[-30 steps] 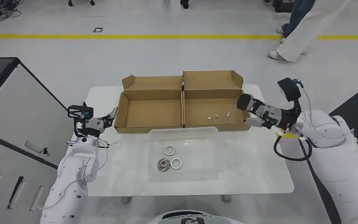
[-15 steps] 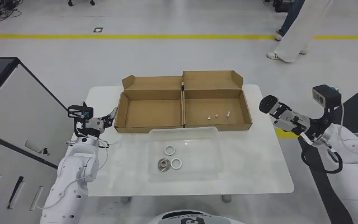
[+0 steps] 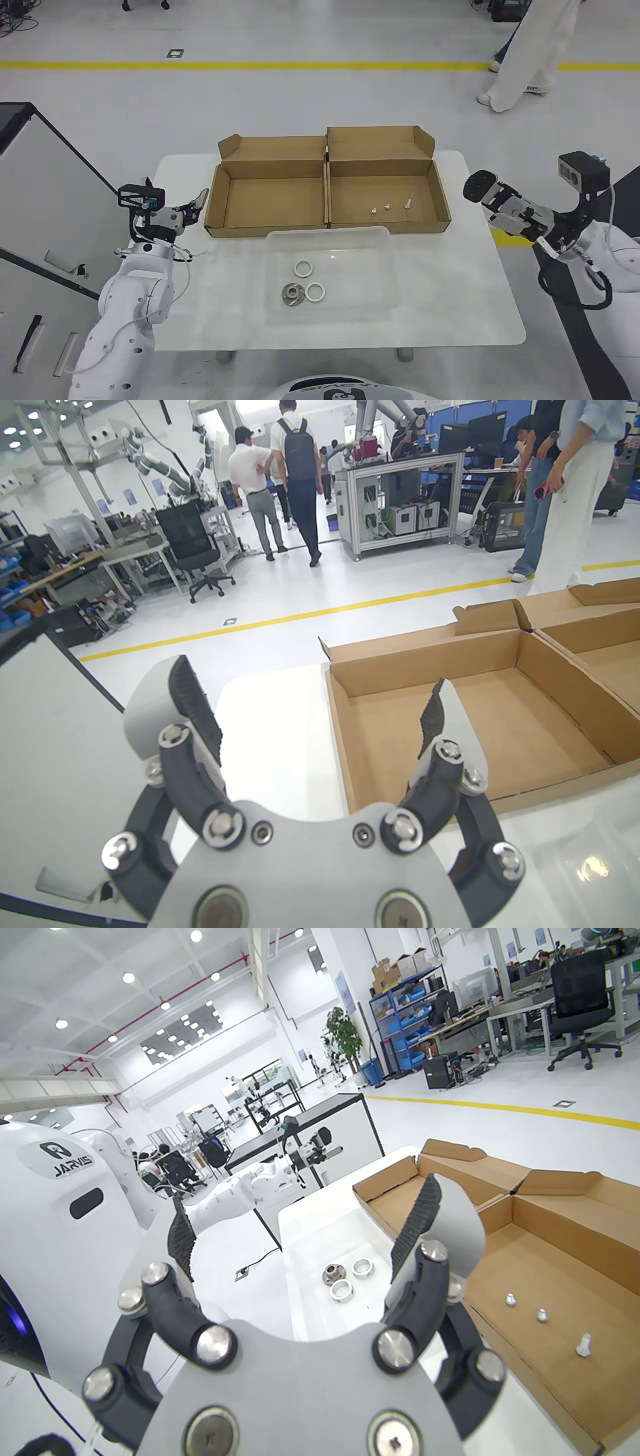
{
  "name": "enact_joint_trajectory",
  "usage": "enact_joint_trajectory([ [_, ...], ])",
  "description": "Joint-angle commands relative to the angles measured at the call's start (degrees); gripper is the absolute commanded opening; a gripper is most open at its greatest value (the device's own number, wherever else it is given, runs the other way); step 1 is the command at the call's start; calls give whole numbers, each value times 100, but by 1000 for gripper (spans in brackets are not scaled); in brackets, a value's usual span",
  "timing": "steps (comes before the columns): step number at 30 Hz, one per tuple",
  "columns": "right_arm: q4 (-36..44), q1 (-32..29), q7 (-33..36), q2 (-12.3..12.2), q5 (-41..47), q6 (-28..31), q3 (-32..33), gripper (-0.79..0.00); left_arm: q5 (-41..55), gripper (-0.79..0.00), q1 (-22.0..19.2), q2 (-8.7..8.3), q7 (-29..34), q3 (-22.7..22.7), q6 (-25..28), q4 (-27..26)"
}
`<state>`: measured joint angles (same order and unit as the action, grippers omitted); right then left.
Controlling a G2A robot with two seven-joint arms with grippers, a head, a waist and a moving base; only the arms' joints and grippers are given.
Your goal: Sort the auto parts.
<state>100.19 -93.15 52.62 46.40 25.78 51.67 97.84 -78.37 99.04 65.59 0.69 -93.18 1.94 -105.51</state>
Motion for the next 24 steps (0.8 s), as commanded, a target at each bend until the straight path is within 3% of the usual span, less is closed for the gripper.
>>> enact_joint_trajectory([
  [1,0,0,0,0,0,0,0,0,25,0,28,-16,166,-73,281,-269],
  [11,0,0,0,0,0,0,0,0,172,0,-255,-102,1867,31,1775,-1491],
  [18,0,0,0,0,0,0,0,0,418,0,-958,-154,3333,575,2851,-1661],
  [24,0,0,0,0,0,0,0,0,591,0,-1757,-198,4388,1207,3884,-1510],
])
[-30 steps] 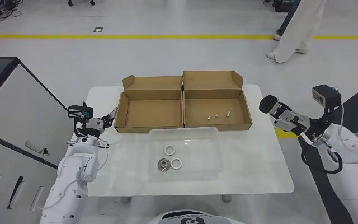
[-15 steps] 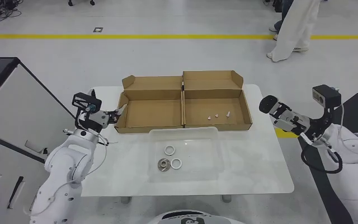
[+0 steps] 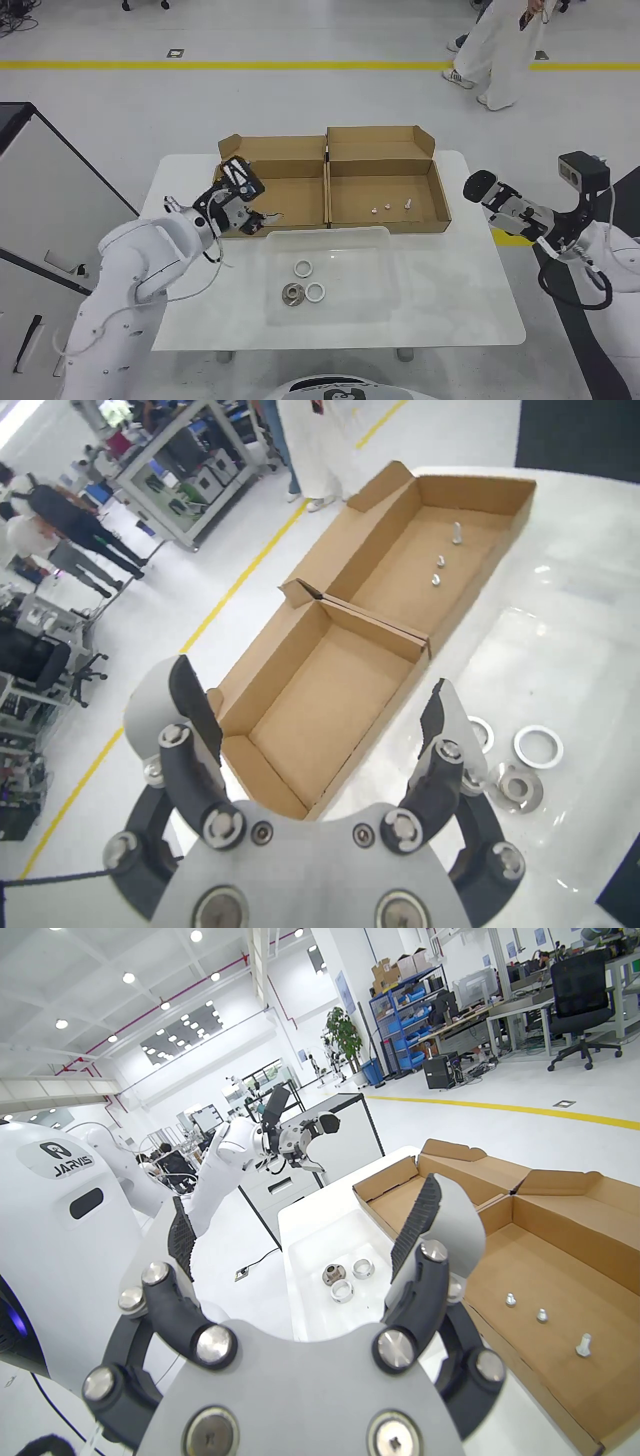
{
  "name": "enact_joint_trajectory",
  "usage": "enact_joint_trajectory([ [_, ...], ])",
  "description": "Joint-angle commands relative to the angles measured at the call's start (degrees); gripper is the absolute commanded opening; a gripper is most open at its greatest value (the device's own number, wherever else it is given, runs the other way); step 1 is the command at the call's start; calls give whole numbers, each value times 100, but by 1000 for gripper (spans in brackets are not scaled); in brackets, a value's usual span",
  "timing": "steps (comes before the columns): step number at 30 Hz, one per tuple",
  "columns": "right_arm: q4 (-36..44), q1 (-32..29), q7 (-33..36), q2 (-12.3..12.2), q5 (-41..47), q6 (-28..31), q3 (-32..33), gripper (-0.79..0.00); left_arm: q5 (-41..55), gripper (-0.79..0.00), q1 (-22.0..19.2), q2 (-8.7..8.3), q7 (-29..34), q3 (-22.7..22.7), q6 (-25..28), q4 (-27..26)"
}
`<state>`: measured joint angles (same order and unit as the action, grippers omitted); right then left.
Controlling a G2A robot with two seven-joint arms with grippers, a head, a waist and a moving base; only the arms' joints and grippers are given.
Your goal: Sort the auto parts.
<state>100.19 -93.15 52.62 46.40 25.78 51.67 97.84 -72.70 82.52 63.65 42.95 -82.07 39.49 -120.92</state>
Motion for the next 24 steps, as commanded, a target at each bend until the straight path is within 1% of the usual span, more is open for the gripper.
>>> enact_joint_trajectory([
  [1,0,0,0,0,0,0,0,0,112,0,-231,-6,350,225,263,76],
  [3,0,0,0,0,0,0,0,0,318,0,-531,-8,842,518,484,164],
  [7,0,0,0,0,0,0,0,0,752,0,-987,2,1617,956,556,318],
  [11,0,0,0,0,0,0,0,0,910,0,-1434,-29,1938,1641,247,577],
  [14,0,0,0,0,0,0,0,0,1048,0,-1800,-93,2170,2268,17,754],
  [16,0,0,0,0,0,0,0,0,1190,0,-2111,-163,2345,2735,-159,880],
  [17,0,0,0,0,0,0,0,0,1228,0,-2200,-184,2386,2852,-199,924],
  [19,0,0,0,0,0,0,0,0,1287,0,-2456,-256,2514,3229,-327,1068],
  [24,0,0,0,0,0,0,0,0,2004,0,-3057,-411,2814,3950,-628,1212],
])
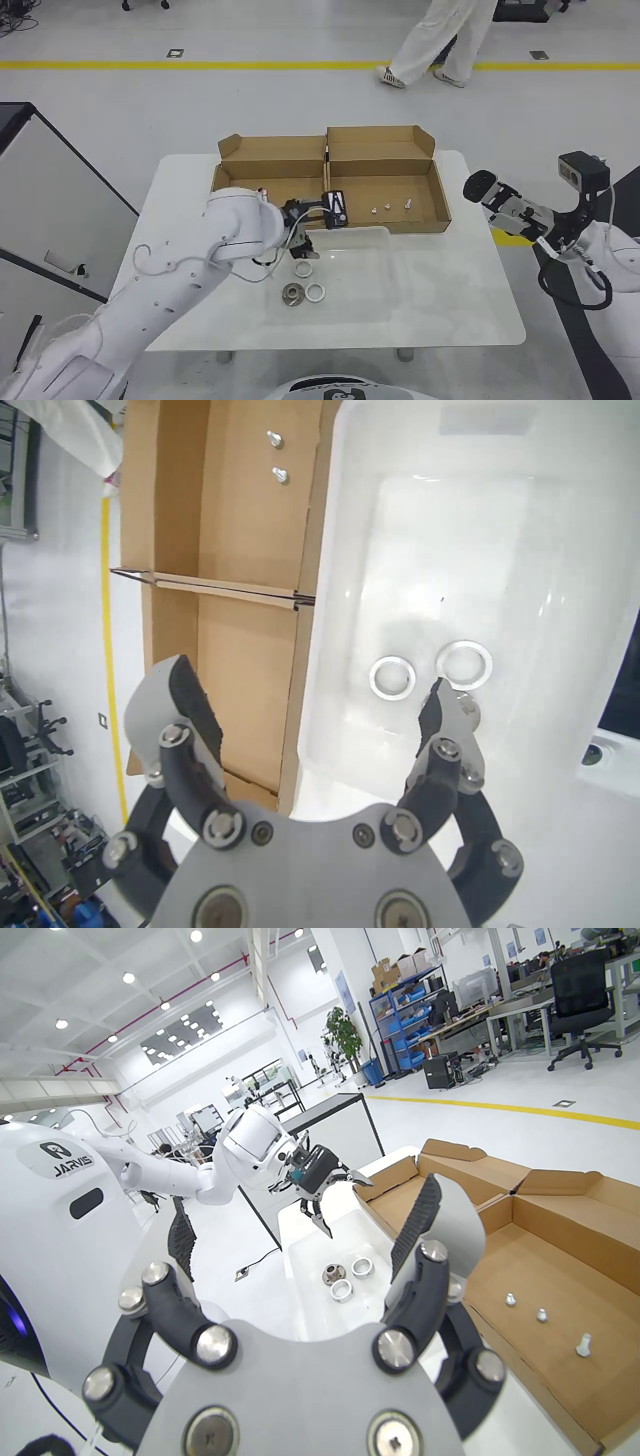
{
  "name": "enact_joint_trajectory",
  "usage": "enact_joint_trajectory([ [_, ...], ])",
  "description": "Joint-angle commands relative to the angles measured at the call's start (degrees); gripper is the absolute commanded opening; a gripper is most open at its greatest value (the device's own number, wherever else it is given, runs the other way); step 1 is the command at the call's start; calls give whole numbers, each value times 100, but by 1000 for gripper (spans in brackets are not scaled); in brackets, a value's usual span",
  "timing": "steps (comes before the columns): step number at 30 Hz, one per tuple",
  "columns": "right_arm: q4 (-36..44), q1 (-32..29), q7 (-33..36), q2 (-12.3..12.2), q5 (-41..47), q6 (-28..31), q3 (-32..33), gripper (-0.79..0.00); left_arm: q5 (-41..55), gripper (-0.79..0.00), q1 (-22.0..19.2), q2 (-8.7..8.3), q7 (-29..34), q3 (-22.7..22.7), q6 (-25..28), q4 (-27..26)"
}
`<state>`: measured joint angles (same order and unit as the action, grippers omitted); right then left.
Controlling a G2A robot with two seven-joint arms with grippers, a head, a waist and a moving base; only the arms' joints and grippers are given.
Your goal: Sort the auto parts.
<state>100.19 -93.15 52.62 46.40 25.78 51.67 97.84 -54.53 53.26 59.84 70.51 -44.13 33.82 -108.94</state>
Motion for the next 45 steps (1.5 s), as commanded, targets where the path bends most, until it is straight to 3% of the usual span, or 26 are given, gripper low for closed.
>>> enact_joint_trajectory([
  [1,0,0,0,0,0,0,0,0,321,0,-261,-61,117,281,-120,30],
  [10,0,0,0,0,0,0,0,0,927,0,-1196,-257,338,1501,-342,129],
  [19,0,0,0,0,0,0,0,0,1461,0,-1848,-209,397,2385,-401,399],
  [38,0,0,0,0,0,0,0,0,1256,0,-1922,-172,91,2514,-299,359],
  [45,0,0,0,0,0,0,0,0,1260,0,-2127,-115,309,3009,-313,390],
])
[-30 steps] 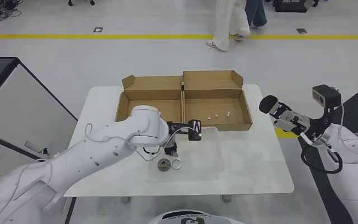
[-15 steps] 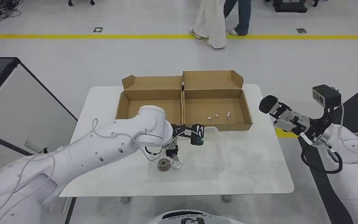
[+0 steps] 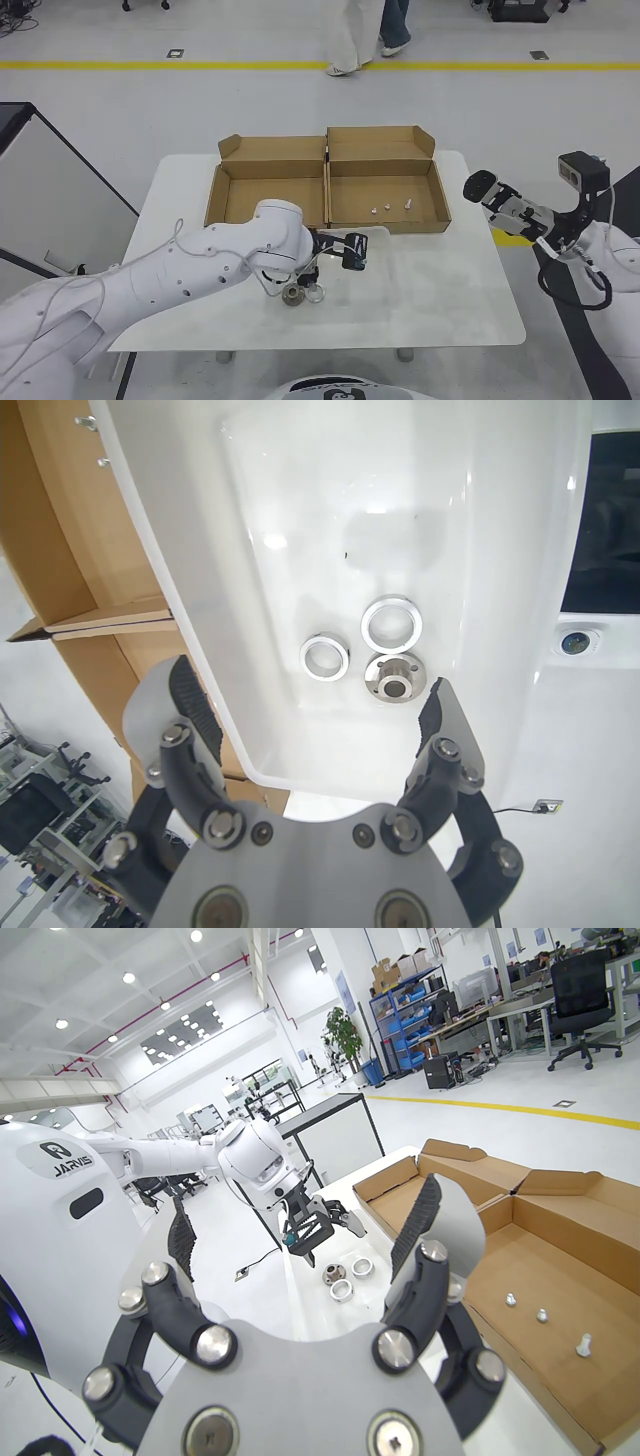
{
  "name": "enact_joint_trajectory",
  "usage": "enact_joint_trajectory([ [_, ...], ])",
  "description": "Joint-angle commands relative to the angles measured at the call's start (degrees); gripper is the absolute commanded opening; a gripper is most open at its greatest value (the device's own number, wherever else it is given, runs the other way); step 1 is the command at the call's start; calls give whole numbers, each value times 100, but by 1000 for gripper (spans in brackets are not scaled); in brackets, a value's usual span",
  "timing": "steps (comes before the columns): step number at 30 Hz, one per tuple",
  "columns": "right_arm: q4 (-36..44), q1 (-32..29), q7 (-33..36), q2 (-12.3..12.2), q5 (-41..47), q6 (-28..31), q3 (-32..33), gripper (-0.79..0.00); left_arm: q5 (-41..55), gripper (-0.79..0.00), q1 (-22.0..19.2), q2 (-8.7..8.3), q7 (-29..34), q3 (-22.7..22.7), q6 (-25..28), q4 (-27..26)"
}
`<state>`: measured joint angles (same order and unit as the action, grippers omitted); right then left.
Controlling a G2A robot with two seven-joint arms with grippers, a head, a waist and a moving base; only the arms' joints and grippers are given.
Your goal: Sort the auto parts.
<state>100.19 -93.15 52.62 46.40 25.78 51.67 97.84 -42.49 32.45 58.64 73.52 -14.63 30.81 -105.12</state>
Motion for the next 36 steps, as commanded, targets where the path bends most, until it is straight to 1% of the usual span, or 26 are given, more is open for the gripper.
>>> enact_joint_trajectory([
  [1,0,0,0,0,0,0,0,0,151,0,-99,12,44,117,-48,40],
  [6,0,0,0,0,0,0,0,0,530,0,-457,99,139,484,-143,202],
  [9,0,0,0,0,0,0,0,0,547,0,-569,211,139,489,-143,349],
  [12,0,0,0,0,0,0,0,0,429,0,-581,316,85,489,-88,441],
  [14,0,0,0,0,0,0,0,0,321,-105,-532,387,73,489,-76,523],
  [15,0,0,0,0,0,0,0,0,231,-179,-488,418,95,489,-97,555],
  [17,0,0,0,0,0,0,0,0,124,-237,-401,473,92,489,-94,586],
  [18,0,0,0,0,0,0,0,0,85,-317,-368,495,89,489,-91,617],
  [20,0,0,0,0,0,0,0,0,-43,-394,-305,529,100,489,-102,681],
  [24,0,0,0,0,0,0,0,0,-156,-428,-228,568,66,489,-69,839],
  [36,0,0,0,0,0,0,0,0,-529,-468,-20,585,-16,489,13,1244],
])
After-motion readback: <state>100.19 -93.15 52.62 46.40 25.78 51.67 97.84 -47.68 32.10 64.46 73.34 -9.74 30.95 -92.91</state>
